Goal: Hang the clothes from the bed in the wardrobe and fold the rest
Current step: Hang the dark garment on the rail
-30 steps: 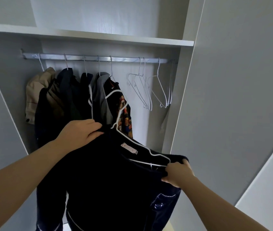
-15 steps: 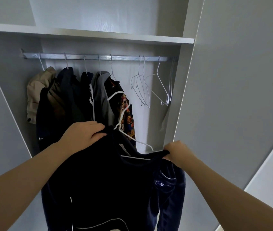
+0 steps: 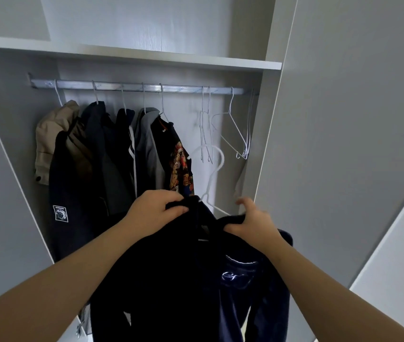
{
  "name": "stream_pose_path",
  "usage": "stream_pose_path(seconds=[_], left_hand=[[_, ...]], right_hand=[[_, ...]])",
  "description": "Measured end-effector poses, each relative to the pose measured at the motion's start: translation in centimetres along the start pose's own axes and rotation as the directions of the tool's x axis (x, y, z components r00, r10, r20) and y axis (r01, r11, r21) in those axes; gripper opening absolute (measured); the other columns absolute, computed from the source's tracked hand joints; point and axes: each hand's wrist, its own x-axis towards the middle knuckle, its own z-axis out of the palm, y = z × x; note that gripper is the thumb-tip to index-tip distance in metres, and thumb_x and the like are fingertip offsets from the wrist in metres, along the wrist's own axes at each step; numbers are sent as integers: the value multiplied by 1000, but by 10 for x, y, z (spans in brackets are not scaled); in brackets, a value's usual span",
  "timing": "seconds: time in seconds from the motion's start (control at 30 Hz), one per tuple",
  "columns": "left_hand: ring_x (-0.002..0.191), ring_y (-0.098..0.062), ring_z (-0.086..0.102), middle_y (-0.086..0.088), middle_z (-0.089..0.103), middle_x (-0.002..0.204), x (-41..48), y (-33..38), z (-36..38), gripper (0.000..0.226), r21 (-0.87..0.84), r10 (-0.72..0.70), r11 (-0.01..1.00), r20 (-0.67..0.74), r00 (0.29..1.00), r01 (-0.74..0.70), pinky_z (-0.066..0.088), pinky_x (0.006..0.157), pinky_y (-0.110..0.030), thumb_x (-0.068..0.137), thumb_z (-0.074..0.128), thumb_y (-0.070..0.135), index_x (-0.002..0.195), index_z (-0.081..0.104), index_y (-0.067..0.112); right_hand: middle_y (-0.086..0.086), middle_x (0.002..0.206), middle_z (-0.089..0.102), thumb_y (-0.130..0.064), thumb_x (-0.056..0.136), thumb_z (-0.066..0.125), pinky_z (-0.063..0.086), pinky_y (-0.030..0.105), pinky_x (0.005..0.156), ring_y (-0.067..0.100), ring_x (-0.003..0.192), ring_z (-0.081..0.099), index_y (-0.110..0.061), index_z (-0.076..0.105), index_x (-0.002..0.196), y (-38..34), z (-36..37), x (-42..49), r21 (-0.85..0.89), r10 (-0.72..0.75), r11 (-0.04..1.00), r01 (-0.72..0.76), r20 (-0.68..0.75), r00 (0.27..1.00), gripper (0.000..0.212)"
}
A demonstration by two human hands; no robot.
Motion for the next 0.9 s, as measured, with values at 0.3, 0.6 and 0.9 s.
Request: stream_pose_path(seconds=[0.3, 0.6, 0.9], left_hand=[[82, -3, 56, 19, 58, 83, 0, -4, 3, 22, 164, 49, 985, 71, 996, -60, 44, 70, -26, 89, 57, 39, 104, 66, 25], [102, -11, 54, 7, 55, 110, 9, -28, -26, 35, 471, -252, 879, 325, 912, 75, 46, 87, -31, 91, 50, 37, 126, 52, 30], [68, -8, 52, 10, 53, 69, 15, 17, 5, 26, 242, 26, 969, 97, 995, -49, 42, 61, -27, 95, 42, 40, 79, 55, 24]], right_hand=[[-13, 64, 53, -38, 74, 65, 40, 21, 52, 12, 70, 55, -31, 46, 65, -9, -1, -4, -156, -57, 987, 41, -97, 994, 22], [-6, 64, 59, -25, 70, 71, 52, 30, 60, 14, 65, 59, -24, 51, 61, -4, -3, -2, 40, -25, 999, 35, -227, 973, 22], [-14, 65, 54, -21, 70, 77, 46, 20, 58, 8, 65, 56, -27, 53, 67, 0, -5, -1, 66, -150, 982, 174, -272, 950, 25]])
